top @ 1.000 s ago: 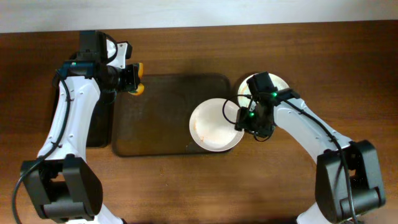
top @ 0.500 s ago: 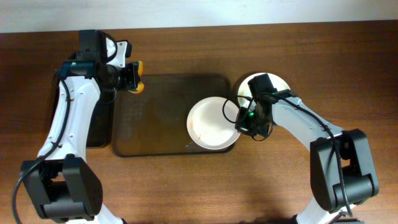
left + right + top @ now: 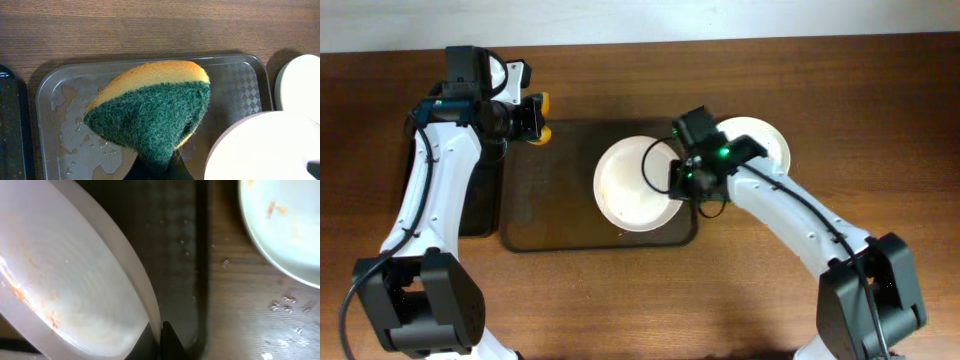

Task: Clean dirty plates on tray and stack at the side
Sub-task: 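Lower the plate onto the plate stack and open the right gripper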

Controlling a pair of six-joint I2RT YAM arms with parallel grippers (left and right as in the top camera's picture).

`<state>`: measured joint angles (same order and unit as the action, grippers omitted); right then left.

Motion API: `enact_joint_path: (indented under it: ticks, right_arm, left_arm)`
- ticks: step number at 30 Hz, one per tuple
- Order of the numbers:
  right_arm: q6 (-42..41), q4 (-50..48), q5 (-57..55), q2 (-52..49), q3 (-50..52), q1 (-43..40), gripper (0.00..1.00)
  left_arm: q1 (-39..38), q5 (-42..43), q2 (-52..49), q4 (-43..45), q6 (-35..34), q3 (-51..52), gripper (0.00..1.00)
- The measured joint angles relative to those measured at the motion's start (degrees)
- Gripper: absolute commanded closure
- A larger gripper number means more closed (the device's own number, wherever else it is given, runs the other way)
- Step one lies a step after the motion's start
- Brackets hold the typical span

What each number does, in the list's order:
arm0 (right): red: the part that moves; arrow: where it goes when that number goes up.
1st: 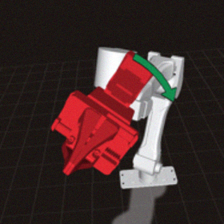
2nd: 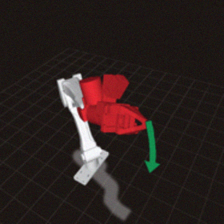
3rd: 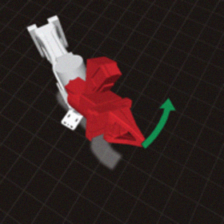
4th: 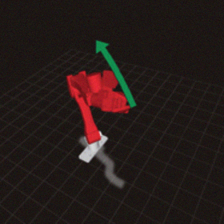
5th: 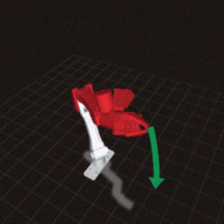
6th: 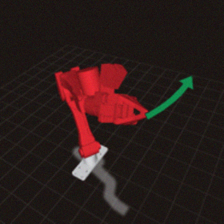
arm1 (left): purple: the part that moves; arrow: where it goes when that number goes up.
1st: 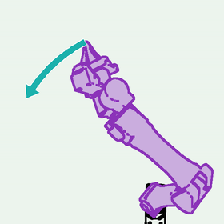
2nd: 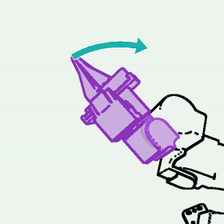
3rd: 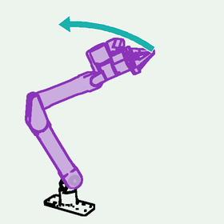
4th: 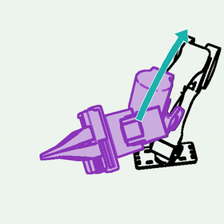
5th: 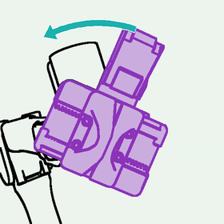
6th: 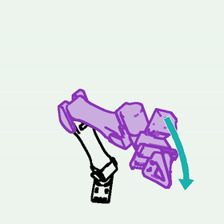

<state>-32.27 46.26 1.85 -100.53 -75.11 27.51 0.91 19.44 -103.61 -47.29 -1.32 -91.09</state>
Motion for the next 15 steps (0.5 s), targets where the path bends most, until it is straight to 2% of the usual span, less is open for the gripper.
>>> enact_joint_path:
  ticks: [6, 15]
  right_arm:
    - [0.46, 6.49, -19.26, -0.02, -7.23, 5.73, 0.96]
    - [0.87, 7.04, -59.41, 0.0, -10.27, 21.27, 0.96]
  left_arm:
    - [0.0, 0.0, -1.14, 0.02, 0.0, 0.0, 0.99]
    - [0.0, 0.0, -5.86, -0.02, 0.0, 0.07, 0.99]
